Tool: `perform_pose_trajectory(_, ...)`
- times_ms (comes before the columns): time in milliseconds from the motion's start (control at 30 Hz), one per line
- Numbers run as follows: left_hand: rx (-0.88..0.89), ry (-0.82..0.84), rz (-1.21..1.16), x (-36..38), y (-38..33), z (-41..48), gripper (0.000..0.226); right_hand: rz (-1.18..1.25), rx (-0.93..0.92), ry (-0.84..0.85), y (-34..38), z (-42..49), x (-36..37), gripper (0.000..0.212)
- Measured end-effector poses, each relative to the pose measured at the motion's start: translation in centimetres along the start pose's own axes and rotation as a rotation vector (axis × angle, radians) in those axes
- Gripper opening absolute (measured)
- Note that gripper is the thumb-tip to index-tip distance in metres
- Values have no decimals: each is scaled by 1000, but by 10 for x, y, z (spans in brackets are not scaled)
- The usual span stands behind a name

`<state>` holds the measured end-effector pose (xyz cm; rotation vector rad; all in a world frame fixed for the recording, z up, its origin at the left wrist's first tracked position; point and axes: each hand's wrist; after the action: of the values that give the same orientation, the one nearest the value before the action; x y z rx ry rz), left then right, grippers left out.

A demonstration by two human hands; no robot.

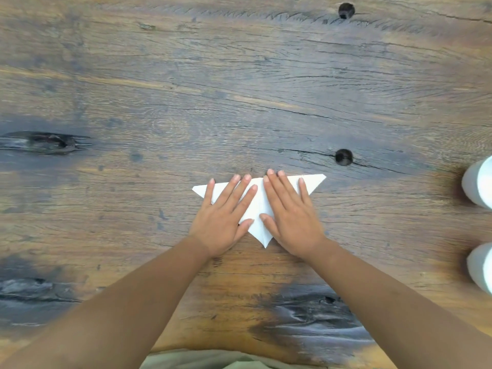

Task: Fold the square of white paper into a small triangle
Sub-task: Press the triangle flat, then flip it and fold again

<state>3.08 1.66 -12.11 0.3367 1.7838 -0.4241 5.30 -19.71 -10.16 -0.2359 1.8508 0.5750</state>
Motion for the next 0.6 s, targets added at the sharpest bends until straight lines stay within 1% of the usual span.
perform_pose_trajectory(133,8,-18,-2,3,1,0,70,-52,7,21,-6,-3,6,74)
perform_pose_trajectory(267,4,-25,-4,4,1,1,69,-70,33,28,-32,-13,1,73)
perform_pose_trajectory(467,-5,12,-7,-1,1,1,69,-124,140,30,-85,-48,-9,73)
perform_pose_trajectory(600,-6,24,-10,-3,0,0,69,-106,178,27,-87,-54,-11,73)
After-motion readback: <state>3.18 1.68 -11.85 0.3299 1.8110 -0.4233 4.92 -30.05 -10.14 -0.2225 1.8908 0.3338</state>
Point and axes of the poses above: each hand's wrist, its own z-axis towards the middle knuckle, its own x-axis out of the palm, y = z × x, and after that the axes turned 3 degrees about z, right-handed
